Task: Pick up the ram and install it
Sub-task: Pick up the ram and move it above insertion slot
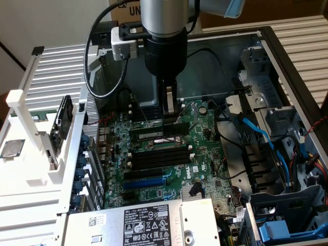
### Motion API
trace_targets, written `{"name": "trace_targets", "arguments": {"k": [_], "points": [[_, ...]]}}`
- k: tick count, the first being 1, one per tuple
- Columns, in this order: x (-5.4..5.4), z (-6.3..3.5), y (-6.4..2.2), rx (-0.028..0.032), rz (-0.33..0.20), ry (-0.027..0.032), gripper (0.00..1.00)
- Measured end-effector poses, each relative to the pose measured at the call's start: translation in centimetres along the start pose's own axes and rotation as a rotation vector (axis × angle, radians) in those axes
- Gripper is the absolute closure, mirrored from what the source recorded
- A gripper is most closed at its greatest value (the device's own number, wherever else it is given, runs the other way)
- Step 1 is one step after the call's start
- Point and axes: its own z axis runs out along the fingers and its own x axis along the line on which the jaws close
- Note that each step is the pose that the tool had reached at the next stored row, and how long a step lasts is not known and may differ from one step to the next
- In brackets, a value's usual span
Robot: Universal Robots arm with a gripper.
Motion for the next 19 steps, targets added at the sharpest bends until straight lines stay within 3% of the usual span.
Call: {"name": "trace_targets", "arguments": {"k": [19], "points": [[0.2, 1.93, -0.05, 0.0045, 0.003, 0.0083, 0.87]]}}
